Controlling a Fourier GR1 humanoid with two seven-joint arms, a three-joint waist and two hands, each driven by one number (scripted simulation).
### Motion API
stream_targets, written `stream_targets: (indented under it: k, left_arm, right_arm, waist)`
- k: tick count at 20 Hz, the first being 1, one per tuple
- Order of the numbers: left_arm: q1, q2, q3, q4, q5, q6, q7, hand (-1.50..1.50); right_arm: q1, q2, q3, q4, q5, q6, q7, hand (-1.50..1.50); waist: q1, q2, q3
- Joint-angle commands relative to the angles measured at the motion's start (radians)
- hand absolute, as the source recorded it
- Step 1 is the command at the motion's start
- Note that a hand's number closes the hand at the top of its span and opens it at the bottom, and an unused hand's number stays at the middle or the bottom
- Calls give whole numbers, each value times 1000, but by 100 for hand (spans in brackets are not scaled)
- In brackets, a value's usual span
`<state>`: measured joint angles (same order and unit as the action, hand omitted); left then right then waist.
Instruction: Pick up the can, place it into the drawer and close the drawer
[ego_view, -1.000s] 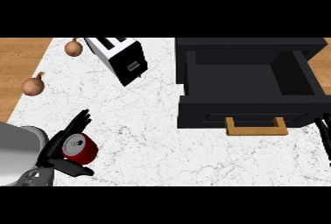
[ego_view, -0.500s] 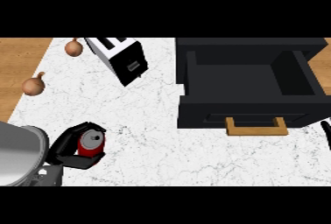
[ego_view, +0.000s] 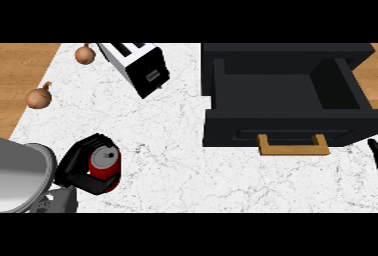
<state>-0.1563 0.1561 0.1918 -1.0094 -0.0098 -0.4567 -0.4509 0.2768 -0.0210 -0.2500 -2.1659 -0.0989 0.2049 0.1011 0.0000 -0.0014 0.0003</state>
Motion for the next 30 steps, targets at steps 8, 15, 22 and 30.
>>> stream_targets:
  k: [8, 15, 22, 30]
  left_arm:
    - [-126, -132, 60, -142, 27, 399, 175, 150]
    - [-129, -155, -135, -386, 19, 507, 350, 150]
    - [-270, -156, -253, -477, -2, 636, 553, 150]
    - [-570, -156, -328, -416, -23, 758, 745, 150]
  right_arm:
    - [77, 6, -40, -83, -47, 27, 7, -150]
    - [75, 20, -12, -46, -13, 29, -37, -150]
    - [38, 11, -33, -33, -8, 21, -31, -150]
    - [34, -5, -44, -65, -53, 20, 8, -150]
  waist:
    - [-7, -1, 0]
    - [-2, -3, 0]
    - [-6, 0, 0]
    - [-12, 0, 0]
